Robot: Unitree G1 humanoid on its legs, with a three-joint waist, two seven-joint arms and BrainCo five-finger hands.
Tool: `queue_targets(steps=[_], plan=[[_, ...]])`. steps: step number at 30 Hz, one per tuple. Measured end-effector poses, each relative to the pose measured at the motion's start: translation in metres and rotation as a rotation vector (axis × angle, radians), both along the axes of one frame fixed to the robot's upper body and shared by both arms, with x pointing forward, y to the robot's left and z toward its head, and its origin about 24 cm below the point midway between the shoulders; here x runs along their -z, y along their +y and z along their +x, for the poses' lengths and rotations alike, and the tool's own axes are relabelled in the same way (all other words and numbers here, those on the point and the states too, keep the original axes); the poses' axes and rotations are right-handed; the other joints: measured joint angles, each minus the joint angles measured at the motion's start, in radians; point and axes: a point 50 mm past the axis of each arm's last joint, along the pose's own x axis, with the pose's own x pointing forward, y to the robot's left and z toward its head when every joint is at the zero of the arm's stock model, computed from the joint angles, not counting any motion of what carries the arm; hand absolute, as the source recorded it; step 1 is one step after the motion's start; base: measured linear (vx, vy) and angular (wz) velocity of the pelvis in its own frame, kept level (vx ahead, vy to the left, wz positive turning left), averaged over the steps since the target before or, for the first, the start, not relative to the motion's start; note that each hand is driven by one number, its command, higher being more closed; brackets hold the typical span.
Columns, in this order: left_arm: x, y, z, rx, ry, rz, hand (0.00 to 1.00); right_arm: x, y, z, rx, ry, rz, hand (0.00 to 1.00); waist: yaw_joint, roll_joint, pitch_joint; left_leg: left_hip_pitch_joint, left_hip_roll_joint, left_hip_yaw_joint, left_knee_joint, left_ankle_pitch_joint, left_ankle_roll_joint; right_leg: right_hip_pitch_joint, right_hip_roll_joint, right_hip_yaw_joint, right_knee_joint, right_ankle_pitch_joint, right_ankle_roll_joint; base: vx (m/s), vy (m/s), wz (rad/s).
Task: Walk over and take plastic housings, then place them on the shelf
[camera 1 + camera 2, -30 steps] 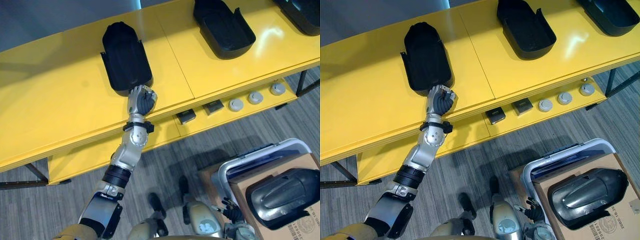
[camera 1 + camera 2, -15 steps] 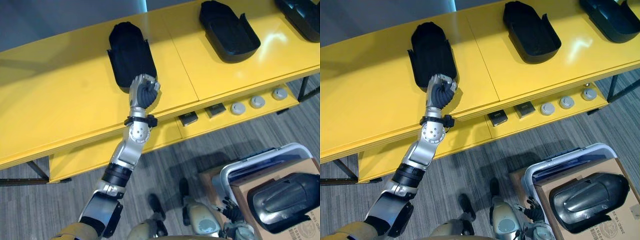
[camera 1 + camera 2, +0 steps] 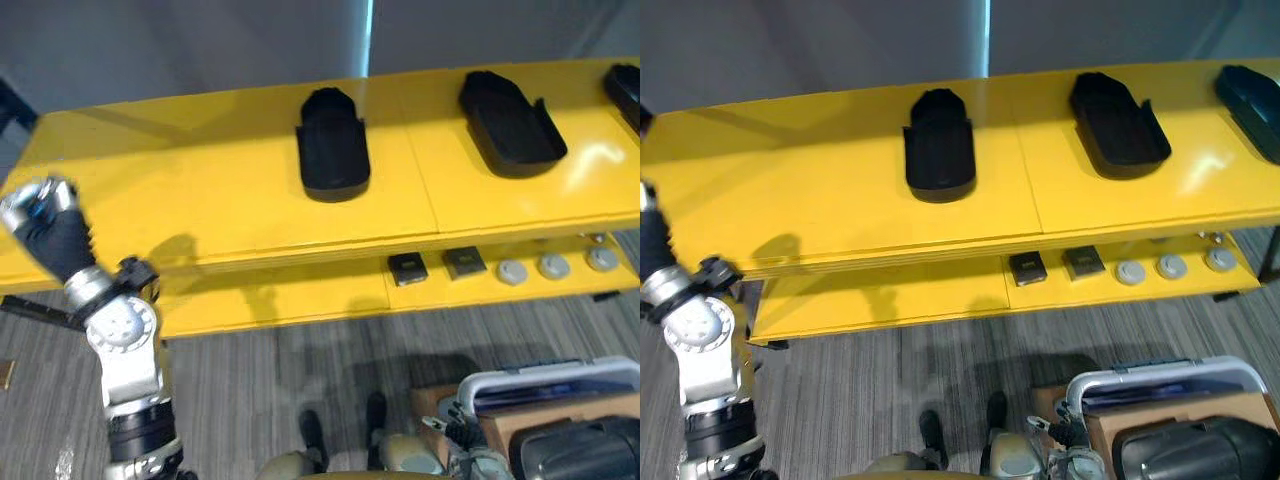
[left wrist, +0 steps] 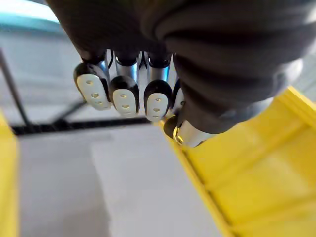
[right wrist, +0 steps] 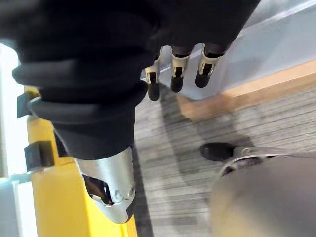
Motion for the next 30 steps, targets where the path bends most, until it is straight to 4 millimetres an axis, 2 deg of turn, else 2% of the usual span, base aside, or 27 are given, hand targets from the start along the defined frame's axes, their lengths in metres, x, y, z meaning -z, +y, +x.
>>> queue_targets(steps=[1,2,3,4,5,7,9,11,14,17,24,28,30], plan=[[0.037,0.006,-0.017,-0.02,0.207,-0.052,0.0,-0.001,0.003,0.004,-0.011,-0.008,0.002,0.0,0.007,-0.011,-0.008,0.004,-0.001,-0.003,0.0,-0.001,-0.001,0.009,-0.001,0.0,0.001,-0.007,0.006,-0.01,0.037,0.09],[0.052,0.007,-0.024,-0.023,0.284,-0.081,0.0,-0.001,0.005,0.005,-0.014,-0.011,0.004,0.0,0.01,-0.016,-0.012,0.005,0.0,-0.002,0.0,-0.003,-0.003,0.009,-0.001,-0.001,0.003,-0.009,0.006,-0.01,0.033,0.07],[0.079,0.008,-0.041,-0.024,0.426,-0.145,0.0,-0.001,0.009,0.006,-0.026,-0.012,0.011,0.0,0.017,-0.026,-0.018,0.011,0.0,-0.002,0.0,-0.004,-0.006,0.011,-0.001,0.0,0.006,-0.011,0.005,-0.01,0.032,0.02],[0.098,0.006,-0.053,-0.022,0.515,-0.203,0.0,0.0,0.011,0.006,-0.032,-0.009,0.015,0.0,0.02,-0.032,-0.021,0.015,0.001,-0.001,0.0,-0.004,-0.006,0.015,-0.001,-0.001,0.009,-0.013,0.005,-0.03,0.044,0.03],[0.126,-0.003,-0.073,-0.023,0.629,-0.3,0.0,0.001,0.013,0.005,-0.037,-0.001,0.019,0.0,0.02,-0.036,-0.024,0.02,0.001,-0.001,-0.001,-0.007,-0.006,0.025,-0.001,0.0,0.014,-0.018,0.005,-0.04,0.039,0.04],[0.15,-0.019,-0.091,-0.002,0.721,-0.401,0.0,0.002,0.014,0.003,-0.037,0.005,0.021,0.0,0.021,-0.037,-0.025,0.03,0.001,-0.001,-0.001,-0.011,-0.005,0.029,-0.004,0.0,0.029,-0.034,0.013,-0.04,0.037,0.01],[0.165,-0.033,-0.099,0.035,0.782,-0.461,0.0,0.002,0.014,0.002,-0.035,0.009,0.021,0.0,0.021,-0.036,-0.025,0.033,0.001,0.0,-0.001,-0.012,-0.003,0.029,-0.005,0.001,0.037,-0.038,0.012,0.0,0.0,0.0],[0.18,-0.057,-0.104,0.112,0.837,-0.529,0.0,0.003,0.013,0.0,-0.029,0.014,0.015,0.0,0.021,-0.035,-0.025,0.033,0.003,0.002,-0.001,-0.014,0.0,0.028,-0.004,0.002,0.037,-0.042,0.006,-0.03,0.021,0.0],[0.189,-0.084,-0.099,0.215,0.868,-0.573,0.0,0.004,0.012,-0.004,-0.023,0.026,0.013,0.0,0.018,-0.026,-0.03,0.034,0.004,0.008,-0.001,-0.014,0.0,0.025,-0.002,0.008,0.037,-0.043,0.005,-0.01,0.014,-0.06],[0.192,-0.101,-0.091,0.322,0.882,-0.576,0.0,0.004,0.011,-0.004,-0.021,0.026,0.009,0.0,0.013,-0.014,-0.038,0.035,0.006,0.018,-0.001,-0.016,-0.003,0.022,0.0,0.018,0.036,-0.043,0.005,0.02,0.015,-0.1],[0.192,-0.116,-0.081,0.433,0.897,-0.54,0.0,0.003,0.008,-0.004,-0.014,0.032,-0.023,0.0,-0.008,-0.012,-0.039,0.055,0.015,0.054,0.007,-0.048,-0.015,0.018,0.006,0.051,0.061,-0.071,0.007,0.07,0.011,-0.15],[0.192,-0.118,-0.082,0.46,0.908,-0.537,0.0,0.003,0.008,-0.003,-0.022,0.029,-0.031,0.0,-0.005,-0.008,-0.035,0.024,0.045,0.088,0.198,-0.147,-0.03,-0.005,0.005,0.109,0.159,-0.121,0.007,0.15,-0.002,-0.38],[0.19,-0.119,-0.075,0.468,0.89,-0.527,0.0,0.001,0.009,0.002,-0.031,0.016,-0.032,0.0,-0.002,-0.012,-0.037,-0.014,0.044,0.059,0.283,-0.16,-0.031,-0.031,-0.001,0.148,0.184,-0.126,0.004,0.12,-0.016,-0.56]])
